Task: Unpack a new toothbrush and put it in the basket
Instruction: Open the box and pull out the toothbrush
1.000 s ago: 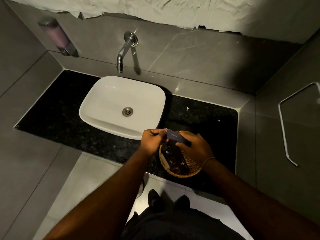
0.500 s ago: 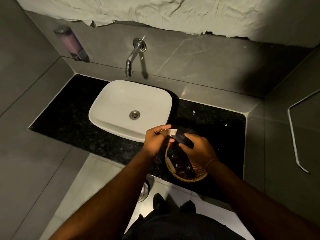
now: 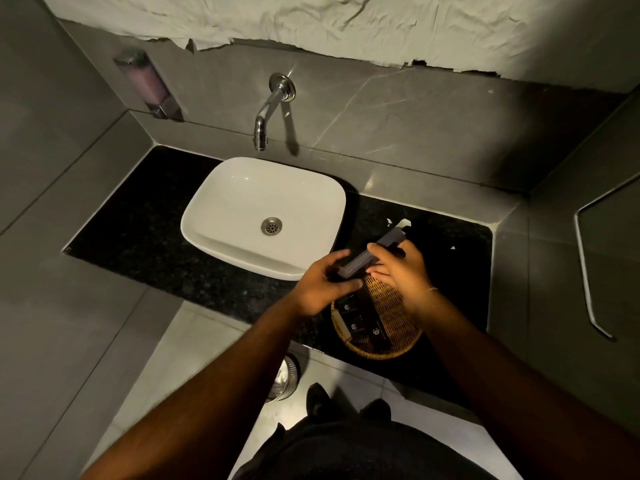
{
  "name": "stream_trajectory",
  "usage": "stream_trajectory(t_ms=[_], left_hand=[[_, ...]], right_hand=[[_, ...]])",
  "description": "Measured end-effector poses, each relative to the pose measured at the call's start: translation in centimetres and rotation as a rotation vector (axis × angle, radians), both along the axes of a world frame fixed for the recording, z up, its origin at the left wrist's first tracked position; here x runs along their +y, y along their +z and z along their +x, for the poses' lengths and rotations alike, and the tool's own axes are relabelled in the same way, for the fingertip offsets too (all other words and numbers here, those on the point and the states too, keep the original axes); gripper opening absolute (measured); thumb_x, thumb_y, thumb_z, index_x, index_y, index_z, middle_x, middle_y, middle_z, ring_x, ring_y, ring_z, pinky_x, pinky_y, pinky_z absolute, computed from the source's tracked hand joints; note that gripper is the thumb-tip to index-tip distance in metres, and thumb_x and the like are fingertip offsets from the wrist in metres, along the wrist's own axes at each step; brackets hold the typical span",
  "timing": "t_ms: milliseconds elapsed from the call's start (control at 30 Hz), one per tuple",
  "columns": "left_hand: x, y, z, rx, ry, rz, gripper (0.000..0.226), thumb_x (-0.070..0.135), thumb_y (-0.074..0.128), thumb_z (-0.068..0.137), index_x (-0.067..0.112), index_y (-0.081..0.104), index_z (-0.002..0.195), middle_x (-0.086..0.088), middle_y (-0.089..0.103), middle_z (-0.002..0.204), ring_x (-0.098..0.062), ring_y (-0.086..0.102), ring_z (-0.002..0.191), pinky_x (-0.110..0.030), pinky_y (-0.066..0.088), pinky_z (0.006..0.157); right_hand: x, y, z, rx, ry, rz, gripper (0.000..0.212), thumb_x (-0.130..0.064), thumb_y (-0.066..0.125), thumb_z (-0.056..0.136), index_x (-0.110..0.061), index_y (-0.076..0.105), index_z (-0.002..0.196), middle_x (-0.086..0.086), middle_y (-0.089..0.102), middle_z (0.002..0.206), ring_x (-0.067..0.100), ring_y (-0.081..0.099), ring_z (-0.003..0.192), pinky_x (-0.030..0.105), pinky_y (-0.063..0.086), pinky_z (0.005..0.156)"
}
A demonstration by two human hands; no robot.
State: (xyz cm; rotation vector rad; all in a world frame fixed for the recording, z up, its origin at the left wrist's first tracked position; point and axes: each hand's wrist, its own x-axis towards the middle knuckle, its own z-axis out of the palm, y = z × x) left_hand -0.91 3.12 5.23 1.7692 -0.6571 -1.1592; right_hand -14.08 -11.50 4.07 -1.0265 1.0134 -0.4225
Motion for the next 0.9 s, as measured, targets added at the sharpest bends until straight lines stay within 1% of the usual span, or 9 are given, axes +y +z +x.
stream_trajectory(t_ms=[100,167,233,300,433,567,700,800,900], left_hand=[[0.3,0.5,0.5,-0.181,-0.06,-0.022,0.05,-0.007,0.077,0.093,0.004,0.069,0.14,-0.024,0.075,0.126,-0.031,0.072,0.109,-0.042,0.058,0.099],[0.4,1.3,1.0,-0.306,-0.106,-0.022,0.04,-0.003,0.079,0.092,0.007,0.077,0.131,-0.016,0.076,0.123,-0.031,0.074,0.113,-0.041,0.058,0.101],[0.3,2.1,1.4,-0.423,-0.142,-0.026,0.037,0.0,0.082,0.09,0.009,0.08,0.125,-0.011,0.071,0.122,-0.026,0.072,0.112,-0.036,0.058,0.101],[-0.1,2.9,1.7,-0.477,-0.168,-0.049,0.038,0.002,0.084,0.088,0.014,0.081,0.125,-0.003,0.068,0.116,-0.016,0.07,0.103,-0.025,0.056,0.094],[-1.3,5.1,1.8,-0.411,-0.146,-0.13,0.052,0.013,0.088,0.088,0.026,0.075,0.137,0.01,0.078,0.117,0.0,0.072,0.104,-0.011,0.054,0.093],[-2.5,6.8,1.2,-0.45,-0.128,-0.204,0.056,0.019,0.09,0.086,0.029,0.072,0.139,0.008,0.081,0.122,-0.007,0.076,0.11,-0.024,0.06,0.1],[-2.6,7.2,1.0,-0.455,-0.164,-0.231,0.041,0.015,0.088,0.088,0.024,0.078,0.126,0.007,0.082,0.114,-0.007,0.077,0.106,-0.021,0.06,0.093],[-2.2,7.3,1.0,-0.432,-0.175,-0.24,0.037,0.013,0.088,0.088,0.022,0.078,0.123,0.006,0.082,0.113,-0.007,0.076,0.105,-0.02,0.06,0.092],[-1.8,7.3,1.3,-0.389,-0.168,-0.241,0.034,0.01,0.087,0.088,0.02,0.078,0.119,0.004,0.081,0.112,-0.008,0.076,0.103,-0.024,0.063,0.092]], right_hand=[[-1.2,-0.7,-0.8,-0.005,0.013,0.261,0.051,-0.036,0.083,0.087,-0.017,0.063,0.129,0.014,0.081,0.106,0.027,0.082,0.09,0.033,0.065,0.071],[-1.9,-1.1,-1.3,-0.015,-0.063,0.389,0.041,-0.043,0.082,0.085,-0.02,0.065,0.116,0.017,0.078,0.108,0.029,0.082,0.09,0.035,0.065,0.07],[-2.5,-1.8,-1.6,-0.026,-0.148,0.458,0.035,-0.043,0.078,0.089,-0.017,0.063,0.108,0.019,0.073,0.111,0.032,0.08,0.095,0.035,0.065,0.068],[-2.9,-2.6,-1.8,-0.019,-0.163,0.49,0.034,-0.04,0.072,0.094,-0.011,0.062,0.11,0.021,0.071,0.115,0.031,0.076,0.098,0.034,0.064,0.063],[-2.3,-3.6,-1.7,0.02,-0.179,0.592,0.038,-0.039,0.062,0.101,-0.002,0.064,0.111,0.022,0.071,0.108,0.028,0.074,0.093,0.033,0.063,0.06],[-1.3,-4.2,-1.1,0.062,-0.216,0.686,0.044,-0.042,0.056,0.104,0.001,0.064,0.102,0.019,0.069,0.106,0.025,0.069,0.09,0.034,0.057,0.068],[-1.1,-4.5,-1.0,0.041,-0.242,0.769,0.042,-0.041,0.055,0.104,-0.001,0.066,0.11,0.018,0.068,0.103,0.024,0.067,0.088,0.032,0.059,0.058],[-1.2,-4.4,-1.3,-0.01,-0.295,0.795,0.041,-0.042,0.059,0.103,-0.002,0.065,0.108,0.018,0.067,0.101,0.025,0.066,0.086,0.029,0.061,0.048],[-1.5,-4.4,-1.6,-0.06,-0.331,0.786,0.036,-0.039,0.059,0.103,-0.004,0.065,0.103,0.019,0.066,0.104,0.025,0.066,0.088,0.032,0.062,0.055]])
